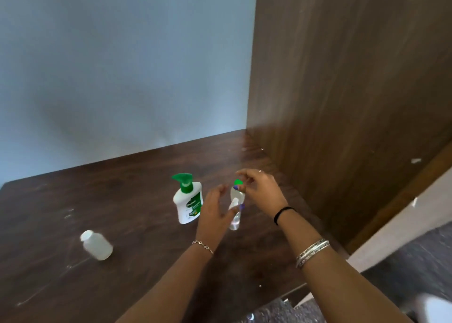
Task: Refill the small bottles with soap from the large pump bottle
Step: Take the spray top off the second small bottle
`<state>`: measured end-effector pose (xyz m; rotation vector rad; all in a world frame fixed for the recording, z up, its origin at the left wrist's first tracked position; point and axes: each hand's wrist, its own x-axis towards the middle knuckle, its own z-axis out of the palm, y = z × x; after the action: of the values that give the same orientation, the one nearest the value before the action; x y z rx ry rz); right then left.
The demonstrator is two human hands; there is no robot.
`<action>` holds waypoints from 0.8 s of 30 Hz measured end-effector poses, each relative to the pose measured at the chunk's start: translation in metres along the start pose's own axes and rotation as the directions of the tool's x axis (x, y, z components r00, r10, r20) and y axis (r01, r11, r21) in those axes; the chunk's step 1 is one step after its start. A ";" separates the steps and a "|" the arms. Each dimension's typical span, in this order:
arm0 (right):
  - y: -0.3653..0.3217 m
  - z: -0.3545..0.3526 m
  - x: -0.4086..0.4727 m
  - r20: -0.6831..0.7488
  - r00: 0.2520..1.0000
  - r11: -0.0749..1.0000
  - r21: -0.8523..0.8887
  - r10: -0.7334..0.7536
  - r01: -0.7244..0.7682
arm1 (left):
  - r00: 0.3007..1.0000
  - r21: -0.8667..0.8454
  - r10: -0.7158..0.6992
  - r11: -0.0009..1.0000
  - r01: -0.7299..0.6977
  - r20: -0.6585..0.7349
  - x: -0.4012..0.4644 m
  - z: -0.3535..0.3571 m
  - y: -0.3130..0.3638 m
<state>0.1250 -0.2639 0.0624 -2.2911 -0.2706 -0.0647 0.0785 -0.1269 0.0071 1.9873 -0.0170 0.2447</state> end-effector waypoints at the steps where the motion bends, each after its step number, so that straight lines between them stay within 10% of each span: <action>1: 0.007 0.000 -0.005 0.033 0.999 1.000 0.023 0.010 -0.011 | 0.999 -0.021 -0.040 0.999 0.041 0.036 -0.003 0.005 -0.005; 11: 0.052 0.033 -0.024 0.254 0.962 0.994 0.013 0.099 -0.105 | 0.974 0.020 -0.176 0.984 0.175 0.142 -0.007 0.025 -0.046; 24: 0.019 0.028 0.009 0.090 0.995 0.995 0.081 0.051 -0.058 | 0.984 -0.064 -0.168 0.983 0.172 0.061 0.024 0.017 -0.011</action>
<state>0.1367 -0.2542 0.0311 -2.2193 -0.2513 0.0744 0.1066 -0.1354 -0.0053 1.9135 0.1072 0.0774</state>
